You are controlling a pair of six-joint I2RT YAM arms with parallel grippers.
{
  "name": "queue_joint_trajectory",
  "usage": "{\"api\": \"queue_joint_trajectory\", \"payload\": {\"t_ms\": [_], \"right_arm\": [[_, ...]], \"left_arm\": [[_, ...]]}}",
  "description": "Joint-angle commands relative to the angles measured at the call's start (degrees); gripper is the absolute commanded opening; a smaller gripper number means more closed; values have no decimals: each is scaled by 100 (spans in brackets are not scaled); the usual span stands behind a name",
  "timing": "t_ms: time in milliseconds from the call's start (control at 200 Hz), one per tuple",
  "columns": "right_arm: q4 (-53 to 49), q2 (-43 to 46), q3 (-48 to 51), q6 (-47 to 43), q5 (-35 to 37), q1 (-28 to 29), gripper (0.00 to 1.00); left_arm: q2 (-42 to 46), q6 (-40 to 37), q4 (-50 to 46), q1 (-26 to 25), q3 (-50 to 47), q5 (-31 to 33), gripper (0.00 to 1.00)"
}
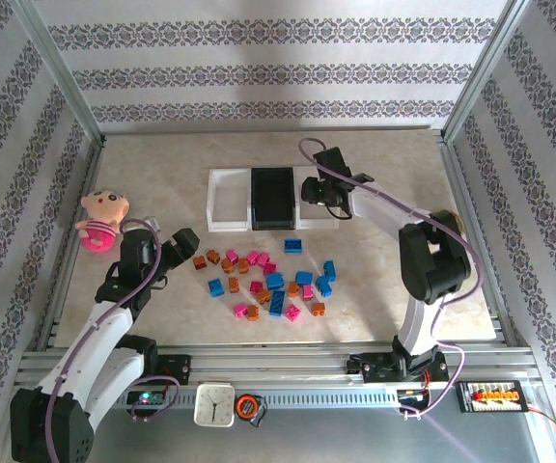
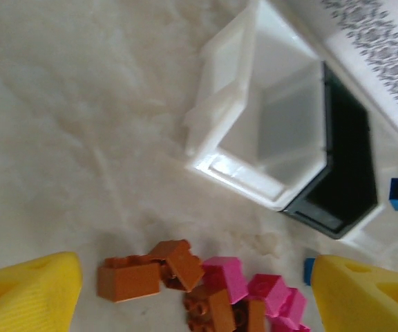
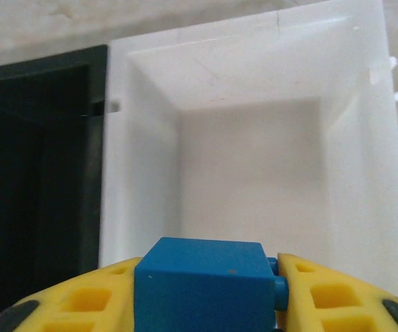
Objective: Sort the legos into containers by color
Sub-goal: Place the lego in the container, then pick up the lego from the middle-left of the table.
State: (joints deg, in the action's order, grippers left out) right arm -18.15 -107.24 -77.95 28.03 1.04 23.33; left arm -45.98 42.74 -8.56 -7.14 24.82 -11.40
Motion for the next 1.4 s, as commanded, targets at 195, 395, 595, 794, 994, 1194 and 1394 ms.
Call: {"api": "queue_joint_trajectory", "payload": {"t_ms": [195,395,595,794,994,1194,1394], "right_arm": [[-252,116,-278,-228,138,51,64],[-32,708,488,-167,89,58,63],[51,998,888,-135,56,-50,63],[102,1100,966,-109,7,-91,63],[137,1192,1018,-56,-10,-109,63],[176,1238,1085,-25,-44,-109,63],[201,1413,1270,-17,-34,-118,63]], "left_arm": [[-763,-477,-564,-115,351,599,68],[-1876,-580,-266,-491,553,652,63],[-2345,-822,-227,-975,731,1052,65],[-2713,-931,-35,-1006,726,1085,61],[-3056,-961,71,-1060,746,1069,55],[-3217,-930,272,-1060,650,1115,40],[-2776,-956,-55,-1070,752,1055,23]]}}
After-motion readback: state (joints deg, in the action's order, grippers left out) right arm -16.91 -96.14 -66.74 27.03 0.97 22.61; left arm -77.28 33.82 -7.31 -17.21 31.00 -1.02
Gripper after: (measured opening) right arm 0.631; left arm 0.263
